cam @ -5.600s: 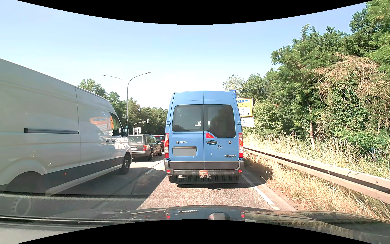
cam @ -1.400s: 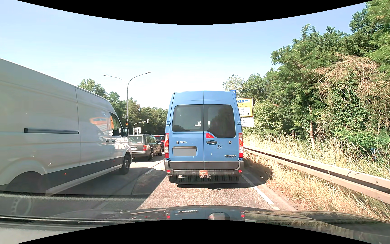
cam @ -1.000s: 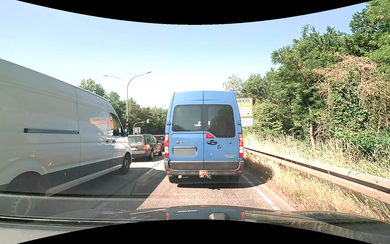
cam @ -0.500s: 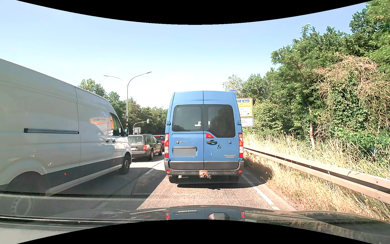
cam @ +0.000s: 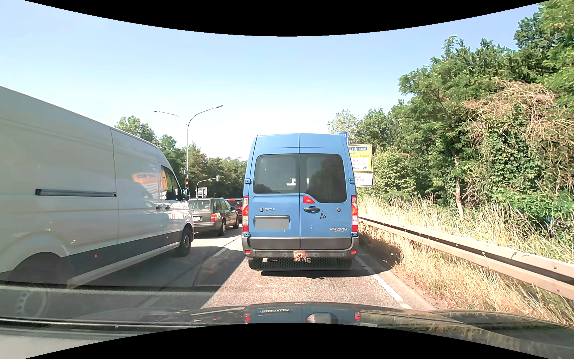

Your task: Follow the waypoints while adhering to traffic rules and regulations

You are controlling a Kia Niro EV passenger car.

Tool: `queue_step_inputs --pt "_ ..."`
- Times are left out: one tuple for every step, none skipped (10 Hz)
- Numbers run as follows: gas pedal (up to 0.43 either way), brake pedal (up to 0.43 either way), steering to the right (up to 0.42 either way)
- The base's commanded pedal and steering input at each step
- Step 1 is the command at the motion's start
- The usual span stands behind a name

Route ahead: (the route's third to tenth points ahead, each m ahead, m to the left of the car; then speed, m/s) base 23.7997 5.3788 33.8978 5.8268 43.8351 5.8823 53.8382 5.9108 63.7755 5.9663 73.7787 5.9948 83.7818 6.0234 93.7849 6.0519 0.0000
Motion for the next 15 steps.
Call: queue_step_inputs --pt "0.0 0.189 -0.003" --pt "0.0 0.189 -0.003" --pt "0.0 0.189 -0.003" --pt "0.0 0.189 -0.003" --pt "0.0 0.189 -0.003" --pt "0.0 0.189 -0.003" --pt "0.0 0.183 -0.003" --pt "0.0 0.189 -0.003" --pt "0.0 0.189 -0.003" --pt "0.0 0.189 -0.003" --pt "0.0 0.189 -0.003" --pt "0.0 0.183 -0.003" --pt "0.0 0.189 -0.003" --pt "0.0 0.189 -0.003" --pt "0.0 0.183 -0.003"
